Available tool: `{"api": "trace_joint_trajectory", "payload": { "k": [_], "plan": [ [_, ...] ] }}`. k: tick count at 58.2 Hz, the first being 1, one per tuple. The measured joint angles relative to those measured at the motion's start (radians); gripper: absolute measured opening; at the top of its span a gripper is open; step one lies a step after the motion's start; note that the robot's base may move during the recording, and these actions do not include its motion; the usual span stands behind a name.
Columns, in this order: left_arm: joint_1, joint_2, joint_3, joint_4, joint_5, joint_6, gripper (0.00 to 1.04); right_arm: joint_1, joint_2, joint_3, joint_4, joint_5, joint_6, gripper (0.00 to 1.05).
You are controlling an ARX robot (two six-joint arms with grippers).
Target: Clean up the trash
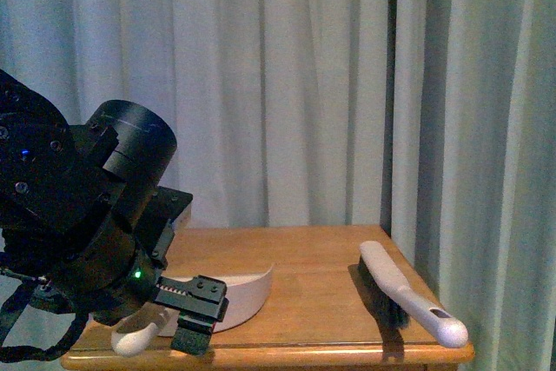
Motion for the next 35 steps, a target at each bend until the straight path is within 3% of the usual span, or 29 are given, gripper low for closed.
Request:
{"api": "trace_joint_trajectory", "payload": {
  "k": [35],
  "plan": [
    [0.0,0.027,-0.011,0.02,-0.003,0.014,0.97,0.0,0.0,0.0,0.0,0.0,0.0,0.97]
  ]
}}
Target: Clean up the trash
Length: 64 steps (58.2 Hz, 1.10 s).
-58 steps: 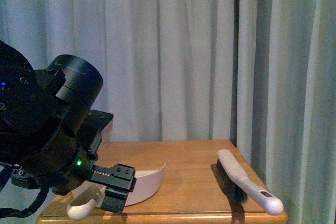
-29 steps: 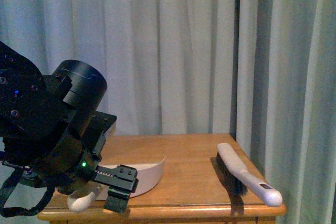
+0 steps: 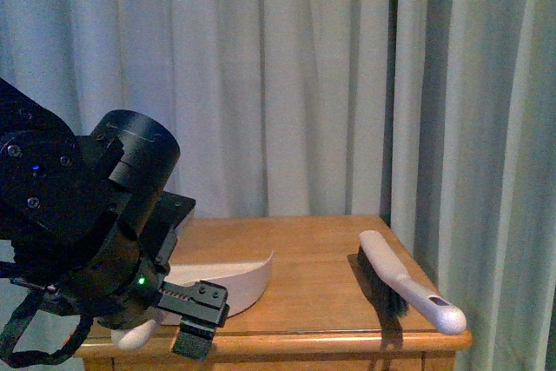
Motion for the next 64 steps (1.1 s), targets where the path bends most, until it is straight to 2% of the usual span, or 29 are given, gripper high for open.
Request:
{"api": "trace_joint_trajectory", "payload": {
  "k": [24,36,54,64],
  "plan": [
    [0.006,-0.002,-0.005,0.022,0.006,0.026,0.3,0.0,0.0,0.0,0.0,0.0,0.0,0.97],
    [0.008,-0.049,-0.066,0.101,0.006,0.05,0.28,0.0,0.0,0.0,0.0,0.0,0.0,0.97],
    [0.011,-0.355,-0.309,0.463,0.057,0.138,0.28,0.0,0.0,0.0,0.0,0.0,0.0,0.97],
    [0.06,-0.636,-0.512,0.652,0.101,0.155,0.28,0.0,0.0,0.0,0.0,0.0,0.0,0.97]
  ]
}}
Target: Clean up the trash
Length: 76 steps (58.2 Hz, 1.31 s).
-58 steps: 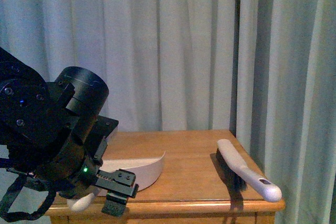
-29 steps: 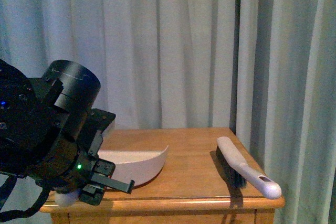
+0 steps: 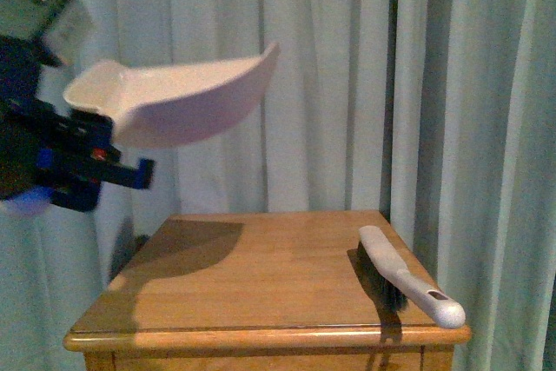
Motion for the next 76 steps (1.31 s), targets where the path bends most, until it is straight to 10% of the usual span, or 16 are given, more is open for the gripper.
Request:
{"api": "trace_joint_trajectory", "payload": {
  "k": [60,68,76],
  "plan": [
    [0.478,-0.954,-0.452,-0.174,0.372,-0.249,0.28,0.0,0.0,0.0,0.0,0.001,0.0,0.97],
    [0.478,-0.955,-0.452,-0.174,0.374,-0.257,0.28,0.129,0.14,0.015,0.025,0.45,-0.025,0.97],
    [0.479,-0.956,-0.452,-0.174,0.377,-0.259,0.28,0.146,0.386,0.112,0.1,0.426,0.022,0.97]
  ]
}}
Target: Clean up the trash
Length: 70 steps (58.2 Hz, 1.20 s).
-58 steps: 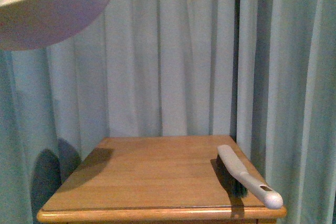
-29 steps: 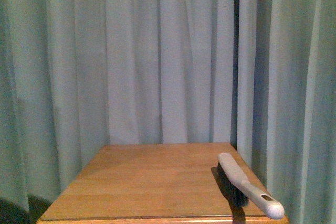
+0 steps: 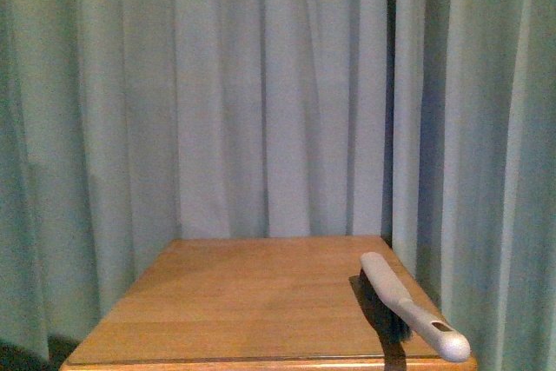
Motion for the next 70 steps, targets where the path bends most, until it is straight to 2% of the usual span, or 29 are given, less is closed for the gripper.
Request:
{"api": "trace_joint_trajectory", "payload": {
  "k": [5,11,22,33,47,70],
  "plan": [
    [0.0,0.0,0.0,0.0,-0.001,0.0,0.28,0.018,0.16,0.111,0.034,-0.065,0.032,0.97],
    [0.0,0.0,0.0,0.0,-0.001,0.0,0.28,0.036,0.359,0.276,0.006,-0.139,0.098,0.97],
    [0.0,0.0,0.0,0.0,0.0,0.0,0.28,0.103,0.712,0.615,-0.15,-0.262,0.262,0.97],
    [0.0,0.0,0.0,0.0,0.0,0.0,0.28,0.181,1.032,0.912,-0.291,-0.303,0.404,0.97],
    [0.0,0.0,0.0,0.0,0.0,0.0,0.28,0.2,1.242,1.08,-0.389,-0.362,0.484,0.97],
    [0.0,0.0,0.0,0.0,-0.001,0.0,0.28,0.221,1.44,1.238,-0.456,-0.392,0.531,0.97]
  ]
}}
